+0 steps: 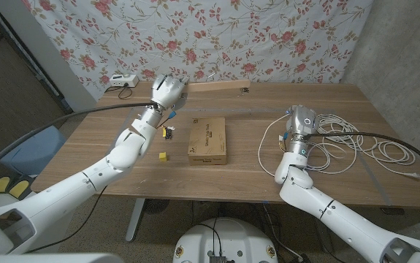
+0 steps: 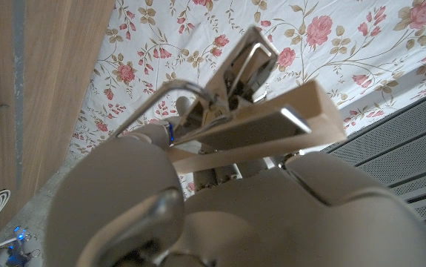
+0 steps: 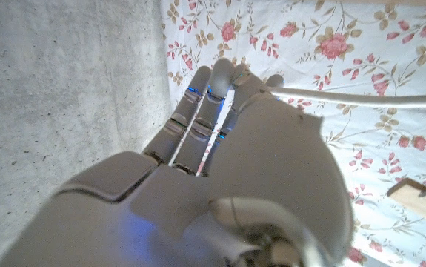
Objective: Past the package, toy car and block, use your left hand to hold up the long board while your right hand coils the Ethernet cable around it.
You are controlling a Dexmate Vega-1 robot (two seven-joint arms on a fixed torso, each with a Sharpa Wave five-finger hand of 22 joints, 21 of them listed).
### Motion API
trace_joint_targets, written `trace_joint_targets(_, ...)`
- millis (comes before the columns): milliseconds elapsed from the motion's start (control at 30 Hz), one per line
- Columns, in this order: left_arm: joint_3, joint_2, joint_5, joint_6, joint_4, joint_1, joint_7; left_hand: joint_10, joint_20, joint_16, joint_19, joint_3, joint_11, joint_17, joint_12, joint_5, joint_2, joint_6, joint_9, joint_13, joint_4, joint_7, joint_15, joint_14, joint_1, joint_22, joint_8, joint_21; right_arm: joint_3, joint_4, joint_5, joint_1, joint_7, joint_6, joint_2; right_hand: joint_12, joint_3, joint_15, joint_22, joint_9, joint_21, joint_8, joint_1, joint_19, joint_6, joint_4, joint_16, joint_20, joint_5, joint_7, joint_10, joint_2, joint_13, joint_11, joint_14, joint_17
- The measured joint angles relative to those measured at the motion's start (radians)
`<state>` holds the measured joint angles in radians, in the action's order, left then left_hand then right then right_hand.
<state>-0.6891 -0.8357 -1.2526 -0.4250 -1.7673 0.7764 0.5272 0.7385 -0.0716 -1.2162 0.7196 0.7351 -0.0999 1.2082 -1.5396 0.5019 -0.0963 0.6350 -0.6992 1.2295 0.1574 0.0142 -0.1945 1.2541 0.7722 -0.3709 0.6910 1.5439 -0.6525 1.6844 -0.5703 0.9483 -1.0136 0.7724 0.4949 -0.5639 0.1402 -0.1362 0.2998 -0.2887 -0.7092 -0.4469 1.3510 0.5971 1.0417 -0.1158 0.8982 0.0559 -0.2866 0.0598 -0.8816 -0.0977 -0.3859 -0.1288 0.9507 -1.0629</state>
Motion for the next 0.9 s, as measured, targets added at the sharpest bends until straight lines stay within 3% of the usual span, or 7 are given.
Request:
trace_joint_targets(233,-0.010,0.012,0.000,0.000,0.007,-0.011,0.000,0.000,0.004,0.000,-0.004,0.002,0.000,0.000,0.000,0.000,0.000,0.000,0.000,0.000,0.002,0.000,0.000,0.000,0.000,0.000,0.001,0.000,0.000,0.000,-0.044,0.000,-0.035,-0.063,0.000,-0.037,-0.017,-0.012,0.000,0.019,-0.023,0.008,-0.011,0.010,0.016,0.001,-0.016,0.003,-0.008,-0.015,0.000,0.011,0.000,0.000,0.023,-0.009)
trace_joint_targets(300,-0.013,0.016,0.016,0.019,0.009,-0.014,0.004,0.000,0.004,0.000,-0.004,0.002,0.000,0.000,0.000,0.000,0.002,0.000,0.000,0.000,0.002,0.000,0.000,0.000,-0.002,0.000,0.001,0.000,0.033,0.069,-0.057,0.027,-0.036,-0.077,0.018,-0.040,-0.022,-0.009,-0.002,0.020,-0.023,0.008,-0.013,0.010,0.028,-0.003,-0.016,0.003,-0.008,-0.014,0.000,0.014,0.000,0.000,0.027,-0.013)
trace_joint_targets(433,-0.019,0.022,0.016,0.020,0.014,-0.020,0.004,0.000,0.004,0.000,-0.004,0.002,0.000,0.000,-0.008,0.000,-0.003,-0.001,0.000,0.000,0.002,0.000,0.000,0.000,-0.016,0.000,0.008,0.000,0.033,0.072,-0.078,0.027,-0.032,-0.099,0.019,-0.040,-0.022,-0.012,-0.003,0.024,-0.027,0.014,-0.007,0.010,0.029,-0.003,-0.016,0.003,-0.015,-0.014,0.000,0.019,0.000,0.000,0.034,-0.019)
trace_joint_targets(467,-0.020,0.023,0.027,0.032,0.014,-0.021,0.008,0.000,0.004,0.000,-0.004,0.002,0.000,-0.001,-0.008,0.000,-0.002,-0.003,0.000,0.000,0.002,0.000,0.000,0.000,-0.017,0.000,0.008,0.000,0.036,0.114,-0.082,0.029,-0.029,-0.104,0.039,-0.040,-0.028,-0.012,-0.003,0.024,-0.031,0.014,-0.006,0.010,0.029,-0.003,-0.016,0.003,-0.015,-0.014,0.000,0.020,0.000,0.000,0.034,-0.021)
trace_joint_targets(900,-0.034,0.039,0.071,0.071,0.018,-0.035,-0.013,0.000,0.004,0.008,-0.011,0.006,0.000,0.000,-0.008,0.000,-0.002,-0.003,-0.008,0.000,-0.002,0.000,0.000,0.000,-0.017,0.000,0.023,0.006,0.028,0.229,-0.181,-0.011,0.061,-0.184,0.105,-0.040,-0.041,-0.012,-0.003,0.034,-0.039,0.022,-0.003,0.002,0.034,0.000,-0.027,0.003,-0.022,-0.008,-0.009,0.024,0.000,-0.005,0.034,-0.037)
